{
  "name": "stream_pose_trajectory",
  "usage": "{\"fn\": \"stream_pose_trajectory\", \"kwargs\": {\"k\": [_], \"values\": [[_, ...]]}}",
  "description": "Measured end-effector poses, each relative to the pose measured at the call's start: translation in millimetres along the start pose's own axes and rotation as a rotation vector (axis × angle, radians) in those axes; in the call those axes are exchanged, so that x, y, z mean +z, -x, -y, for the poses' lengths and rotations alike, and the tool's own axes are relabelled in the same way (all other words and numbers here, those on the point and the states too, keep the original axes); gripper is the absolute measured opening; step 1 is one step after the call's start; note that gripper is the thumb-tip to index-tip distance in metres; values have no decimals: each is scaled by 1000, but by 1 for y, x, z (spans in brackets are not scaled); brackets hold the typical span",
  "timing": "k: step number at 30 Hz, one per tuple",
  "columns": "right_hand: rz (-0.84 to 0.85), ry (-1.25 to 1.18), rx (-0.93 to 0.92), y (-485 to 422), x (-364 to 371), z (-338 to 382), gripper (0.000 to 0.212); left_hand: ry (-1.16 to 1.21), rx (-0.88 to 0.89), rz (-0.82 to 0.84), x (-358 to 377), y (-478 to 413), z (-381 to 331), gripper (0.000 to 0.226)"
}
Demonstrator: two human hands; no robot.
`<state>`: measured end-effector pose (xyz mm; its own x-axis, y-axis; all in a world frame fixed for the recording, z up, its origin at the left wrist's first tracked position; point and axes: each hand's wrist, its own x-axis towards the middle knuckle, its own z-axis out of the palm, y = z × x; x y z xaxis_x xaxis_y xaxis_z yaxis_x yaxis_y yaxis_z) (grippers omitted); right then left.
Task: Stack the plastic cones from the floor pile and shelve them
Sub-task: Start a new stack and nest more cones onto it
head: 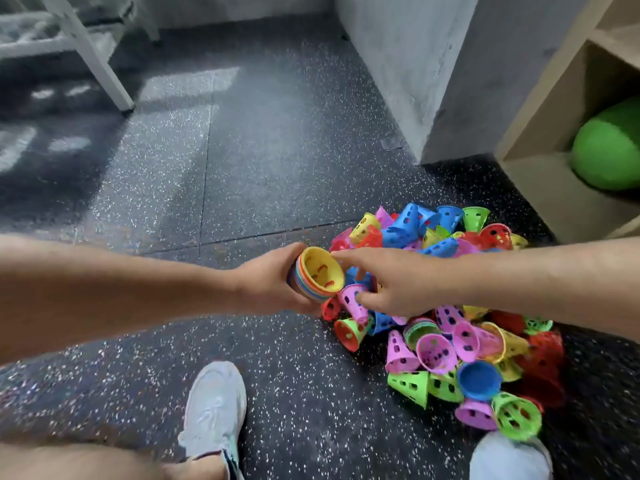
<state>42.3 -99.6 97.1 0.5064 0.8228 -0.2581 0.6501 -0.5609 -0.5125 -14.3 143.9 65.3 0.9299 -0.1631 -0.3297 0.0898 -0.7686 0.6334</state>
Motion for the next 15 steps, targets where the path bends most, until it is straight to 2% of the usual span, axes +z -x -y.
{"fn": "stream_pose_trajectory", "kwargs": {"k": [3, 7, 9, 11, 15], "values": [[62, 134, 0, -25, 24, -30, 62, 64, -34, -1, 24, -6, 28, 61], [66, 399, 39, -45, 64, -81, 39, 227, -101, -62, 62, -9, 61, 68], [136, 531, 6, -45, 81, -101, 35, 284, -142, -74, 80, -4, 71, 73], [178, 568, -61, -43, 95, -116, 34, 328, -174, -66, 93, 0, 73, 73], [149, 544, -73, -53, 113, -123, 26, 361, -157, -20, 106, -7, 63, 73]]}}
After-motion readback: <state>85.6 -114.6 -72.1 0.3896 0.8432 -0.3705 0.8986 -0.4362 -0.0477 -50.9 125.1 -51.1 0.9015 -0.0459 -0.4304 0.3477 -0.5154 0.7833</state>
